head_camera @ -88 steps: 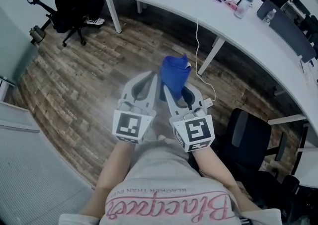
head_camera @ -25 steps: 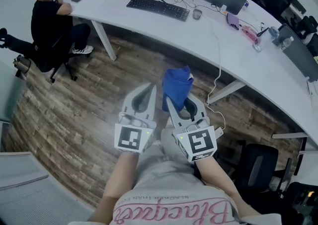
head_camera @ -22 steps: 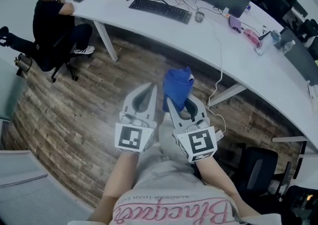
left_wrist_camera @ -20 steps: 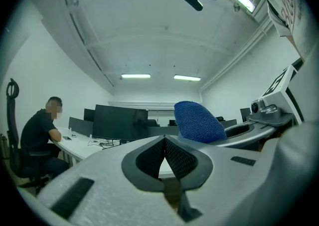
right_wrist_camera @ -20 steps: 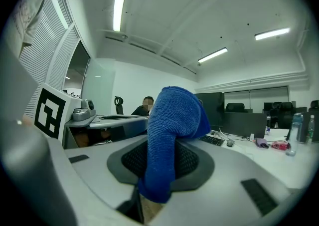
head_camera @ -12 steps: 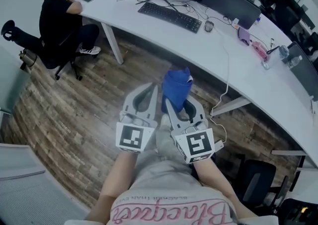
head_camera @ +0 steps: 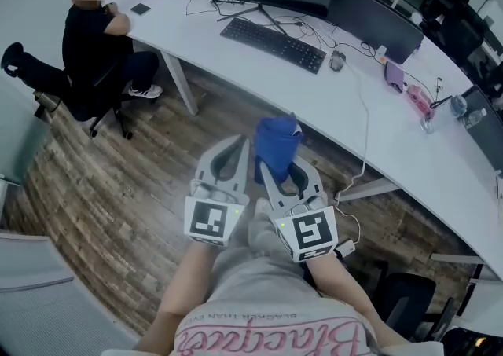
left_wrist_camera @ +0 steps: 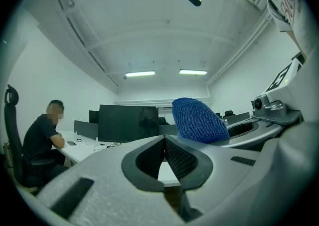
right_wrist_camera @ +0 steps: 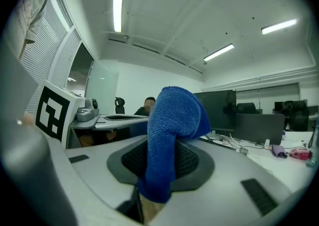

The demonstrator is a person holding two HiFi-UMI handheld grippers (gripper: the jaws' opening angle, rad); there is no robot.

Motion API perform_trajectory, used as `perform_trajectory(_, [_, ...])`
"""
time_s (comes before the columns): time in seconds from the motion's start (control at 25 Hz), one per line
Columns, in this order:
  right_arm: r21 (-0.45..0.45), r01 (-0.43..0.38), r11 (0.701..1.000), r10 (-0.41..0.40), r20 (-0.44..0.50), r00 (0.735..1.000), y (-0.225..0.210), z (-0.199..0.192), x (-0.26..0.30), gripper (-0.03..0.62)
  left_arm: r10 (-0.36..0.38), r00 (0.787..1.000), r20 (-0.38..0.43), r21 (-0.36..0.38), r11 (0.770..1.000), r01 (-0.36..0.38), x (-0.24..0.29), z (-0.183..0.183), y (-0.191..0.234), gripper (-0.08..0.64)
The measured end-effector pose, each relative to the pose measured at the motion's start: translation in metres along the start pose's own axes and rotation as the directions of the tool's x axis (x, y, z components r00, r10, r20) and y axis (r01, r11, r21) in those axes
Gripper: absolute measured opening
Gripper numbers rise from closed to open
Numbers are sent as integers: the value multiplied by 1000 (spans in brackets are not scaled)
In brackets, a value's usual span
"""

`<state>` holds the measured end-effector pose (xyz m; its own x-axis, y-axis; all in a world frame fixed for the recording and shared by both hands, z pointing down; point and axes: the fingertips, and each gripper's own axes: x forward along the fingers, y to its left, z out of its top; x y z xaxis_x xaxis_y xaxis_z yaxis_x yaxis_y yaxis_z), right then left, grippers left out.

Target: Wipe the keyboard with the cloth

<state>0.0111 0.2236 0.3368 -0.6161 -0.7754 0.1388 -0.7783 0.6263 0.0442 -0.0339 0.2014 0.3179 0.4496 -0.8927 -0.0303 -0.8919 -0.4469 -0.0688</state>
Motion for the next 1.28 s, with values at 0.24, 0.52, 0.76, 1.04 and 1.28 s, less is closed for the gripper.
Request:
perform_trajectory(0.24, [12, -6, 1000, 6, 8, 1000, -42, 10, 43, 98, 19, 1000, -11, -20, 1000, -19, 54, -2, 22, 5])
perform_trajectory(0.52, [41, -21, 999, 21, 1, 1000, -92, 8, 86, 98, 34, 999, -24, 8, 999, -34, 116, -6, 40, 5])
perform_trajectory(0.76, [35, -52, 998, 53, -3, 999, -119, 7, 121, 98, 59, 998, -35, -4, 998, -59, 155, -15, 56, 5])
perform_trajectory(1.04, [43, -88, 995, 89, -10, 996, -128, 3, 143, 98, 96, 994, -49, 4, 995, -96, 171, -21, 71, 5])
perform_trajectory(1.28, [33, -96, 995, 96, -13, 995, -136, 3, 152, 98, 104, 994, -47, 11, 995, -103, 184, -24, 80, 5])
